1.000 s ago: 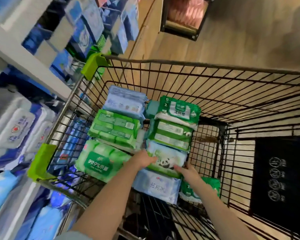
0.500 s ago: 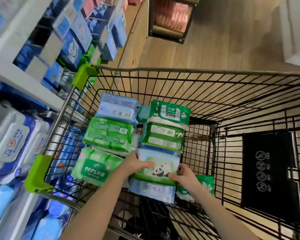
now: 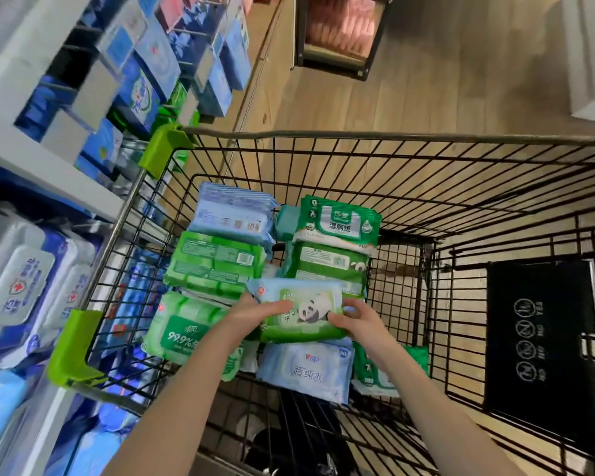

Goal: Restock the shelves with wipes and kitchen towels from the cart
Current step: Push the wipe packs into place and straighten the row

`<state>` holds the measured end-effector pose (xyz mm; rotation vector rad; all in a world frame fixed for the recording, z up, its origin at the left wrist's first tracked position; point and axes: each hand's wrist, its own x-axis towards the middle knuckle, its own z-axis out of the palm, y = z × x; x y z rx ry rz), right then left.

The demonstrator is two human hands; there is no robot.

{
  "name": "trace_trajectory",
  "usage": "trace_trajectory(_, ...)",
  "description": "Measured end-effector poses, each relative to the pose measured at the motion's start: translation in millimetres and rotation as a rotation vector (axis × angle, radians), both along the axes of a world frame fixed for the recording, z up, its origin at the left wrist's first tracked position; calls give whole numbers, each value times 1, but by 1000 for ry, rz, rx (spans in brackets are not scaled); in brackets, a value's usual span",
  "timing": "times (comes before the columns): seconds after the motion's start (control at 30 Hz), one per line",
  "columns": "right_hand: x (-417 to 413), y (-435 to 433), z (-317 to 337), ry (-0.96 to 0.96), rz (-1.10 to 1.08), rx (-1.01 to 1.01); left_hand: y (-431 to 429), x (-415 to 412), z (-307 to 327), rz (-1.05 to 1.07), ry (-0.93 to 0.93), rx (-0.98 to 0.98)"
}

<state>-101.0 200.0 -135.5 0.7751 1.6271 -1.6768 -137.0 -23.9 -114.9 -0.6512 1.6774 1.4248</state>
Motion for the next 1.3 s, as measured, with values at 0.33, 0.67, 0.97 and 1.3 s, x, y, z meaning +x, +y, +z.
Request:
trace_trajectory(0.33,-53,23,-26,-52,-92,363,-22,-8,27,172,142,-213)
trace_trajectory(0.67,-65,22,-53,-161,-150,101,-49,-6,24,251,107,-336)
trace_trajectory(0.97,-61,-1,-47,-182,-168,28,-48,-1,34,256,170,-377)
trace_trajectory(1.3,-36,-10,-14,17,-217,100,-56,16,52,300,286,-468)
